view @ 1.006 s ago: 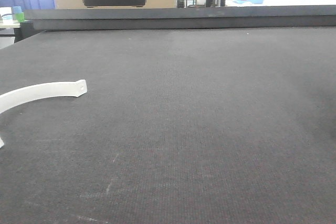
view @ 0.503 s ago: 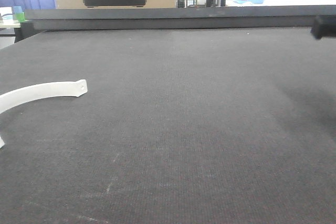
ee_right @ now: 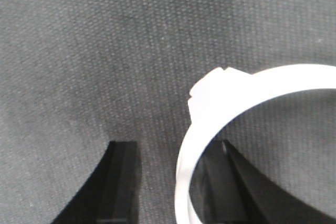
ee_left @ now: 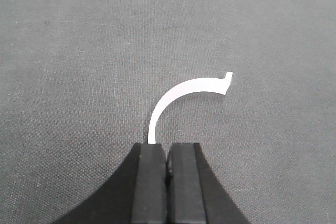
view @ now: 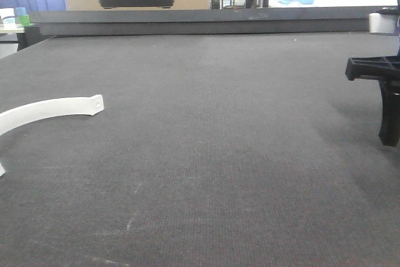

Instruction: Grab PVC pipe and place in blue bin

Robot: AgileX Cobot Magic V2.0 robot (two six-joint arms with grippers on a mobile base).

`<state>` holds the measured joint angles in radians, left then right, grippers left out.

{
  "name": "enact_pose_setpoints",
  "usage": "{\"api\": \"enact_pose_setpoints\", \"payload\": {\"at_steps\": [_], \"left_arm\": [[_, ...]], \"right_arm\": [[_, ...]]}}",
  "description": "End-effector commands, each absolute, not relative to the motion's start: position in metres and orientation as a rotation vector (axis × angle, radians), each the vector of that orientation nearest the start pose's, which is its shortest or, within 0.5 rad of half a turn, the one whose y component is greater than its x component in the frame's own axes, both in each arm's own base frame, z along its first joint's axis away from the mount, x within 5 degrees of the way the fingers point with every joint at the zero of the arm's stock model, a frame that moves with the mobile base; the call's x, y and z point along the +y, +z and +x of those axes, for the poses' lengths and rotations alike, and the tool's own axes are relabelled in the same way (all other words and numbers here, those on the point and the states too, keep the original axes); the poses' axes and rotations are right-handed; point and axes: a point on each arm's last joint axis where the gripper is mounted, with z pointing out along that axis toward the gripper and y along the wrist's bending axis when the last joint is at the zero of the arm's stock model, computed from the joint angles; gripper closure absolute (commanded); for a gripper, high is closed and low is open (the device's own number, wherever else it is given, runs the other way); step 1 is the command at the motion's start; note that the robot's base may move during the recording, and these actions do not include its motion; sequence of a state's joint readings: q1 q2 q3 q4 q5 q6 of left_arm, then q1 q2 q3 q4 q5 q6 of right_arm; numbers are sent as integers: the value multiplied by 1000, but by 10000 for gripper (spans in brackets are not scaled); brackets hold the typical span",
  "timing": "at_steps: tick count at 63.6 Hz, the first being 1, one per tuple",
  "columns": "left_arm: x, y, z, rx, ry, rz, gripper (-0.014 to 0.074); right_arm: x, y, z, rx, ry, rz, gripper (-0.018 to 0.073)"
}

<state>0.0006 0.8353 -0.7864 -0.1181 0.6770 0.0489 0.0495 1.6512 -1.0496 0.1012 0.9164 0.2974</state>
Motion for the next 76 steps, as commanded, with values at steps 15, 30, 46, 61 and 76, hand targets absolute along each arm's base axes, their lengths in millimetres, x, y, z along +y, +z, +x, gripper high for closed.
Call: {"api": "enact_pose_setpoints", "payload": {"at_steps": [15, 30, 46, 61, 76], "left_arm": [[-7, 338, 162, 2196, -121, -22, 707], [-7, 338, 162, 2196, -121, -22, 707], [-7, 338, 162, 2196, -129, -25, 707], [-8, 338, 162, 2195, -146, -33, 707], [-10, 337, 161, 2220, -172, -41, 707]], "right_arm": [[19, 208, 302, 2997, 142, 458, 389], [17, 207, 300, 3019, 102, 437, 389], [17, 207, 300, 3022, 93, 432, 389], [17, 198, 301, 3067, 83, 439, 420], [17, 199, 300, 3071, 82, 439, 727]]}}
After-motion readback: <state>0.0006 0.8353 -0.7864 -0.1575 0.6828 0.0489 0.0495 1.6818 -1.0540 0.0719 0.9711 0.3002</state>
